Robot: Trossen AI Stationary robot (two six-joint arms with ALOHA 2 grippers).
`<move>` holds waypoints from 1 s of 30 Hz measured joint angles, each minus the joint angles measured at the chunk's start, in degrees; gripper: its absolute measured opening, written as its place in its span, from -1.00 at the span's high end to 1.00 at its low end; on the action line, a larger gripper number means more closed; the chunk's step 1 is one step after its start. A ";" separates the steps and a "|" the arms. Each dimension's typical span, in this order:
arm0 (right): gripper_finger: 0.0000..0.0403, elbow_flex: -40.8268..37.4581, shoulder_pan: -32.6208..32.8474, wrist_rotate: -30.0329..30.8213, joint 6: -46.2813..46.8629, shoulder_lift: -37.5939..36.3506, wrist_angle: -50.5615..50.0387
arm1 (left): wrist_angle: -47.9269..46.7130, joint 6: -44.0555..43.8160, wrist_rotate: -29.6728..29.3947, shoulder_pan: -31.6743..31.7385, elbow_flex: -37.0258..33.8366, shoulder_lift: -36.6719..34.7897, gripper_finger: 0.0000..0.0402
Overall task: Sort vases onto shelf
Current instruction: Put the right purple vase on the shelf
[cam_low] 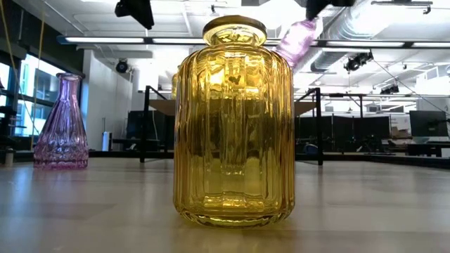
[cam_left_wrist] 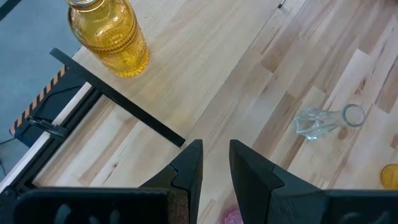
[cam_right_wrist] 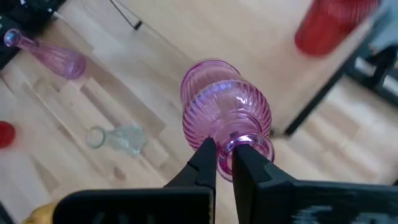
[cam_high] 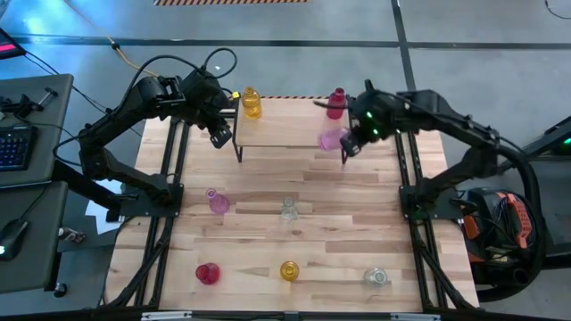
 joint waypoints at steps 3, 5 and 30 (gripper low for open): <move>1.00 5.52 -2.36 -0.02 -5.84 4.19 -0.03 | 0.00 0.00 0.00 0.01 0.00 0.00 0.64; 1.00 9.33 -3.90 -0.04 -10.02 7.21 -0.42 | -0.01 -0.16 0.00 0.02 0.00 0.00 0.64; 1.00 27.37 -16.50 -1.60 -33.14 27.97 -2.83 | 0.02 -2.60 -0.02 0.00 0.00 0.00 0.64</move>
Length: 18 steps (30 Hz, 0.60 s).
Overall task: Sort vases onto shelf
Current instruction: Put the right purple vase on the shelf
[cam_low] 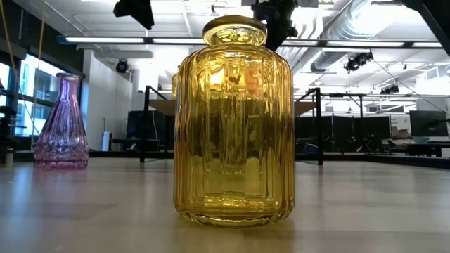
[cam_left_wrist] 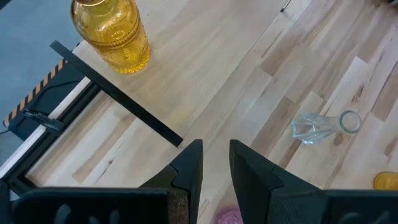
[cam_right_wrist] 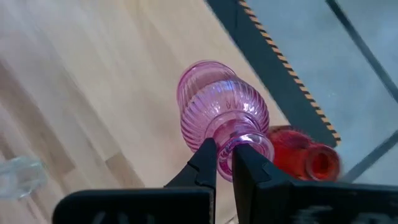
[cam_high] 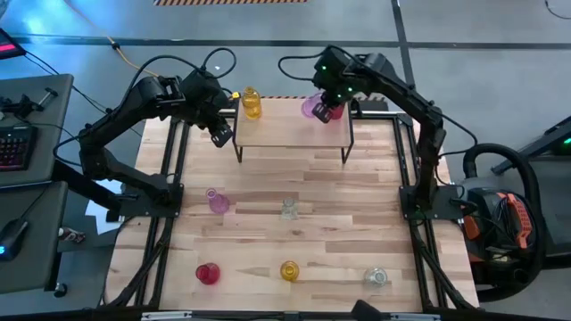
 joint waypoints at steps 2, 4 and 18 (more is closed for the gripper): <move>1.00 0.00 0.02 -0.66 -0.77 0.34 0.03 | 0.04 0.00 0.00 0.00 0.00 0.00 0.64; 1.00 0.00 0.09 -0.64 -0.99 0.31 0.21 | 0.09 0.00 0.00 0.00 0.00 0.00 0.64; 1.00 -0.02 -0.37 0.37 -4.31 1.60 -0.31 | 0.42 0.07 0.00 0.00 0.07 1.07 0.64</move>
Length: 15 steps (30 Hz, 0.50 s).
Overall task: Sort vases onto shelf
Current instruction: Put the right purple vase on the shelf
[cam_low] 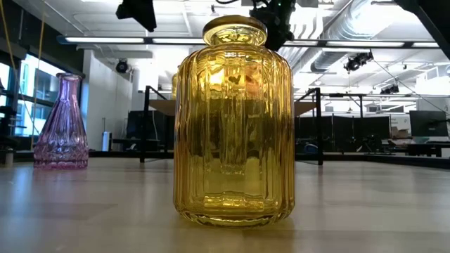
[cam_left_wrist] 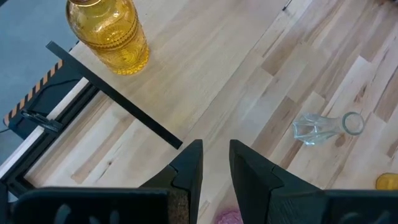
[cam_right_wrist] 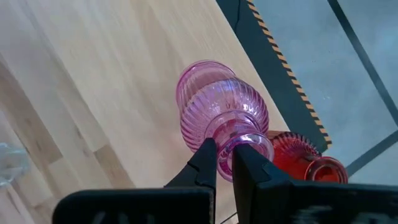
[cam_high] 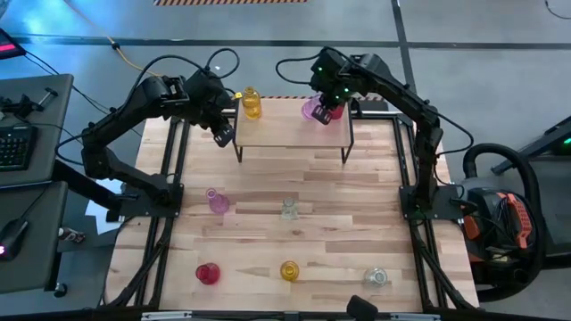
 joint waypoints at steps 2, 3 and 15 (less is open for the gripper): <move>1.00 0.00 0.00 -0.04 -0.36 0.23 0.04 | 0.00 -0.04 0.01 0.01 0.00 -0.04 0.64; 1.00 -0.02 0.00 -0.01 -0.76 0.26 0.18 | 0.00 -0.04 0.00 0.00 0.00 -0.04 0.64; 1.00 -0.04 0.00 0.23 -2.66 1.35 1.59 | 0.00 -0.30 0.00 0.01 0.00 -0.04 0.64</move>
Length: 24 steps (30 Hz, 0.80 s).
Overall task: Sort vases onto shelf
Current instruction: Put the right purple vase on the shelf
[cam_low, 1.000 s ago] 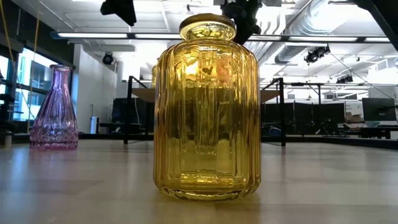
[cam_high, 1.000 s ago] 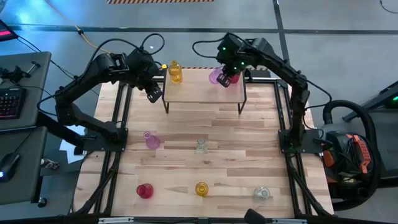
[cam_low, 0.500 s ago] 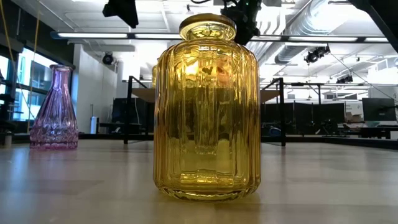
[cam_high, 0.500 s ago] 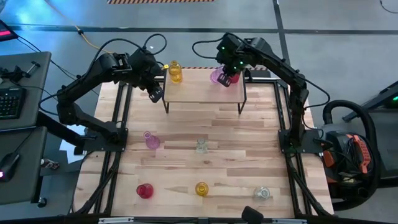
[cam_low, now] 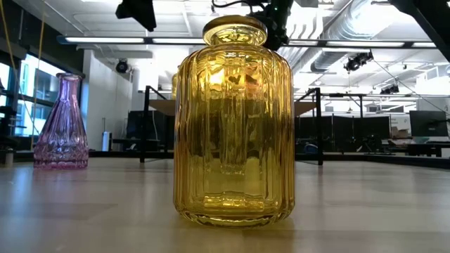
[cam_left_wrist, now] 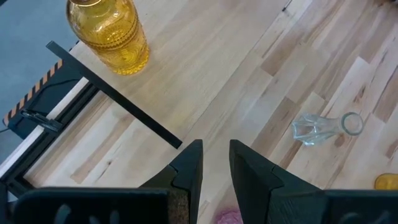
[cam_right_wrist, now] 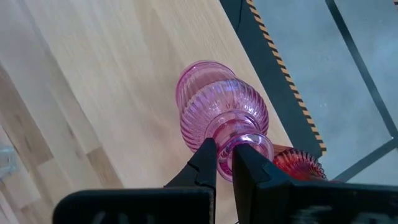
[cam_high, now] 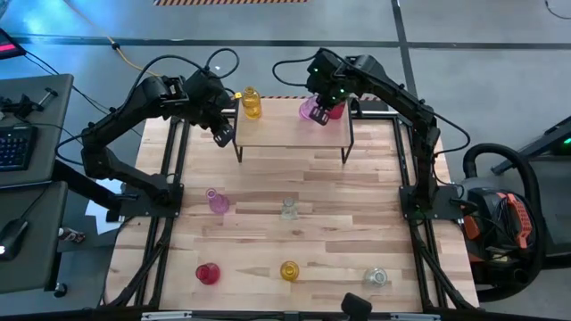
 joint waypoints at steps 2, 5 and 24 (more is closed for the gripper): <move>1.00 0.00 0.00 0.00 0.00 0.00 0.02 | 0.00 -0.18 0.02 -0.01 0.00 0.00 0.64; 0.98 0.00 0.00 0.00 0.00 0.02 -0.08 | 0.00 -0.20 0.02 -0.01 -0.01 0.00 0.64; 0.94 0.00 0.00 -0.70 -1.53 0.02 0.46 | 0.00 -0.09 0.01 0.00 -0.04 -0.02 0.64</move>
